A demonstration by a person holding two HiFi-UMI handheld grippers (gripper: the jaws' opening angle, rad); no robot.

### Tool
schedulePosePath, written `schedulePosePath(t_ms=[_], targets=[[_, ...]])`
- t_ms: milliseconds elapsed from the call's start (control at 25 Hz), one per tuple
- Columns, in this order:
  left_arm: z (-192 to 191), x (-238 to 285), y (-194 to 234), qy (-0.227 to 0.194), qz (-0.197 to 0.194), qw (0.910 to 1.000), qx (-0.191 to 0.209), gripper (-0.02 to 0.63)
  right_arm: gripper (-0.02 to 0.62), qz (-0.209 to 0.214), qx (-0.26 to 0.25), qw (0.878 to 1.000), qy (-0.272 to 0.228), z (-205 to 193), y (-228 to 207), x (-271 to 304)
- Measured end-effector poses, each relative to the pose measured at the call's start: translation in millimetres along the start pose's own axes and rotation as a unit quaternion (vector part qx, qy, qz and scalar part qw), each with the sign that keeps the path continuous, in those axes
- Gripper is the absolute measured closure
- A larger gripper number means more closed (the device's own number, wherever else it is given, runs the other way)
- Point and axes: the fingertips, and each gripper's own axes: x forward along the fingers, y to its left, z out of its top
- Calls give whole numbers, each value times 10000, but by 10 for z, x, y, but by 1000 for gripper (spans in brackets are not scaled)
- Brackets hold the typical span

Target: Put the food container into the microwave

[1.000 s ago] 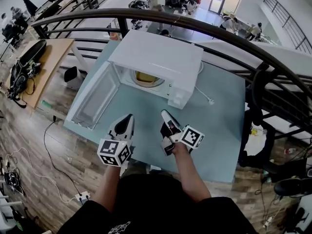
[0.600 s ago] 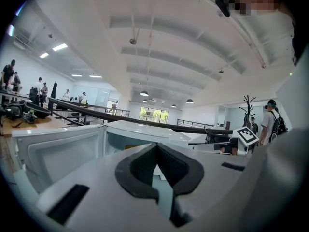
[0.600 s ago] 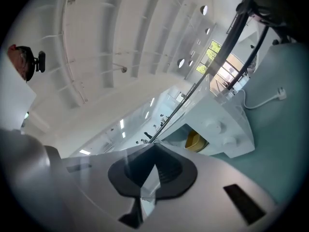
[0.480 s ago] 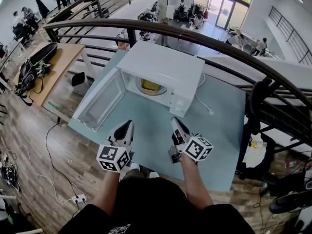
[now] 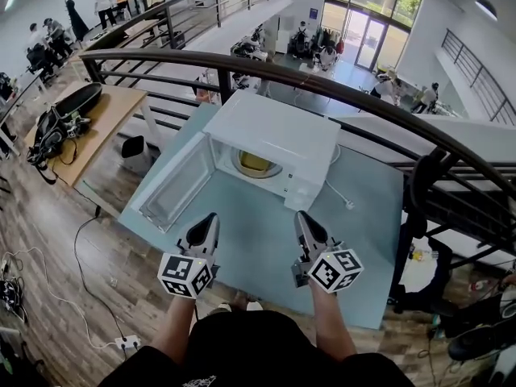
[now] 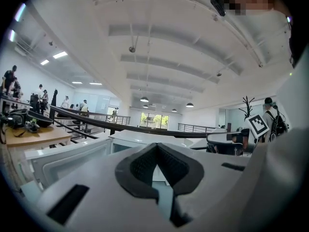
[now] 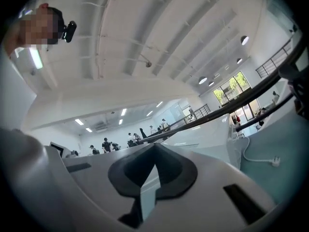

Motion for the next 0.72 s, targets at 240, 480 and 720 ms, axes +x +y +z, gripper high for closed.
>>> schedulePosePath(t_ms=[240, 480, 720], targets=[[183, -193, 153, -106, -86, 9999, 65, 598, 589, -249, -585, 9979, -131, 153, 232, -114], [348, -293, 300, -200, -205, 9994, 181, 598, 589, -539, -665, 9954, -436, 353, 341, -230], [530, -323, 385, -346, -326, 9986, 250, 598, 589, -743, -858, 9922, -508, 420, 490, -274]])
